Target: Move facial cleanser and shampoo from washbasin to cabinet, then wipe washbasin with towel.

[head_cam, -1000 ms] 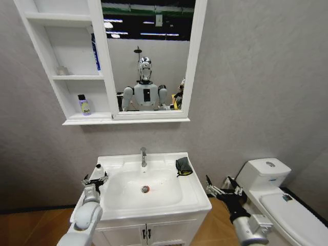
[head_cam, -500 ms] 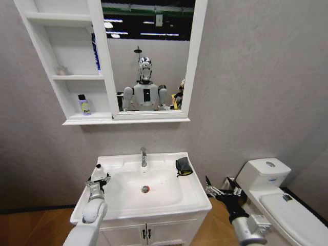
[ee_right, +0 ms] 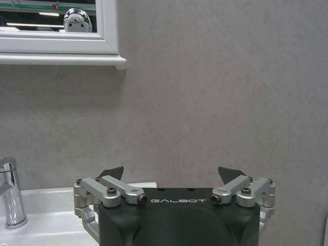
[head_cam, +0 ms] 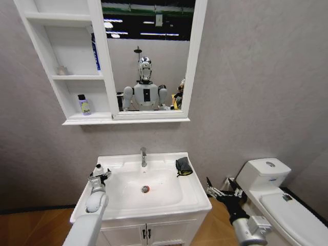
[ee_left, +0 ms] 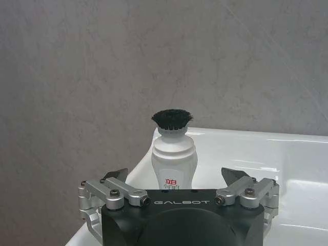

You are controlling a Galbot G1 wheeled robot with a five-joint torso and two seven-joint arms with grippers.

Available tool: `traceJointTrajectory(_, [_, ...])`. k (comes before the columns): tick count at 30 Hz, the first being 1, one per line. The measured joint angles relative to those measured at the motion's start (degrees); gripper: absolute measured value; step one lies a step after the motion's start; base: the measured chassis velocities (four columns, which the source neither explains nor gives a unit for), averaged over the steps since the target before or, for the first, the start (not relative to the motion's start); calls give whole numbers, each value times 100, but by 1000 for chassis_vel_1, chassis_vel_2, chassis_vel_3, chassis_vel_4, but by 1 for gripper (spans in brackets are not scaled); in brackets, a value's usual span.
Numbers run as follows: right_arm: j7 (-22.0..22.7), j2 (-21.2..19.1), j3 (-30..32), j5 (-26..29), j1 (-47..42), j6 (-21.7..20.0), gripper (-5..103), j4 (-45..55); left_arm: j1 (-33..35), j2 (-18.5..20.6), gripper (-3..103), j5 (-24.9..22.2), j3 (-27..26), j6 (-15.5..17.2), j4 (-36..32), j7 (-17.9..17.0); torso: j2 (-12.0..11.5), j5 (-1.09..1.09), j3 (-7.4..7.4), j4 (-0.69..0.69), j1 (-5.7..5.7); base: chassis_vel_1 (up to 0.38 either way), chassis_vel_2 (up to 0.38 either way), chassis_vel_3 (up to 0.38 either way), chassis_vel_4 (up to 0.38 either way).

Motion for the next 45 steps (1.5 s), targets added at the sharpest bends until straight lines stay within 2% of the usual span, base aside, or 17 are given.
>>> traceJointTrajectory(10, [0, 9, -8, -16, -14, 0, 100, 0, -216, -18, 103, -6, -87, -104, 406, 97, 0, 0, 0, 0, 0, 0, 0, 0, 0])
traceJointTrajectory(12, [0, 15, -9, -21, -17, 0, 100, 0, -249, -15, 99, -7, -107, -106, 470, 115, 0, 0, 0, 0, 0, 0, 0, 0, 0])
traceJointTrajectory(14, [1, 20, -11, -24, -17, 0, 100, 0, -260, -15, 94, -8, -113, -107, 491, 116, 0, 0, 0, 0, 0, 0, 0, 0, 0])
traceJointTrajectory(16, [1, 28, -20, -34, -18, 0, 100, 0, -276, -16, 85, -9, -120, -118, 522, 127, 0, 0, 0, 0, 0, 0, 0, 0, 0])
traceJointTrajectory(17, [1, 28, -20, -34, -18, 0, 100, 0, -276, -16, 85, -9, -120, -118, 522, 127, 0, 0, 0, 0, 0, 0, 0, 0, 0])
traceJointTrajectory(24, [5, 32, -34, -49, 11, -8, 100, 4, -265, -8, 51, -33, -124, -119, 488, 169, 0, 0, 0, 0, 0, 0, 0, 0, 0])
traceJointTrajectory(29, [8, 31, -41, -60, 23, -14, 100, 5, -160, 29, 41, -58, -125, -46, 312, 184, 0, 0, 0, 0, 0, 0, 0, 0, 0])
traceJointTrajectory(32, [14, 38, -49, -70, 37, -19, 100, 5, 164, 159, 30, -119, -127, 108, -333, 176, 0, 0, 0, 0, 0, 0, 0, 0, 0])
traceJointTrajectory(33, [14, 38, -49, -70, 37, -19, 100, 5, 164, 159, 30, -119, -127, 108, -333, 176, 0, 0, 0, 0, 0, 0, 0, 0, 0])
traceJointTrajectory(35, [16, 40, -51, -88, 40, -22, 100, 5, 496, 341, 30, -187, -126, 256, -1048, 101, 0, -2, 0, 0, 0, 0, 0, 0, 0])
traceJointTrajectory(36, [16, 40, -51, -88, 40, -22, 100, 5, 496, 341, 30, -187, -126, 256, -1048, 101, 0, -2, 0, 0, 0, 0, 0, 0, 0])
traceJointTrajectory(38, [17, 38, -48, -92, 43, -26, 100, 6, 859, 671, 30, -476, -161, 624, -2200, -106, 0, 0, 0, 1, 0, 0, 0, 0, 0])
traceJointTrajectory(39, [17, 38, -48, -92, 43, -26, 100, 6, 859, 671, 30, -476, -161, 624, -2200, -106, 0, 0, 0, 1, 0, 0, 0, 0, 0])
traceJointTrajectory(41, [18, 38, -58, -96, 66, -30, 100, -1, 1109, 1087, 30, -1123, -206, 1249, -3429, -442, 0, 1, -1, 1, 0, 0, 0, 0, 0])
traceJointTrajectory(42, [18, 38, -58, -96, 66, -30, 100, -1, 1109, 1087, 30, -1123, -206, 1249, -3429, -442, 0, 1, -1, 1, 0, 0, 0, 0, 0])
traceJointTrajectory(44, [19, 37, -101, -114, 87, -43, 100, -9, 1159, 1536, 30, -1943, -248, 1914, -4328, -814, 0, 0, -1, 0, 0, 0, 0, 0, 0])
traceJointTrajectory(45, [19, 37, -101, -114, 87, -43, 100, -9, 1159, 1536, 30, -1943, -248, 1914, -4328, -814, 0, 0, -1, 0, 0, 0, 0, 0, 0])
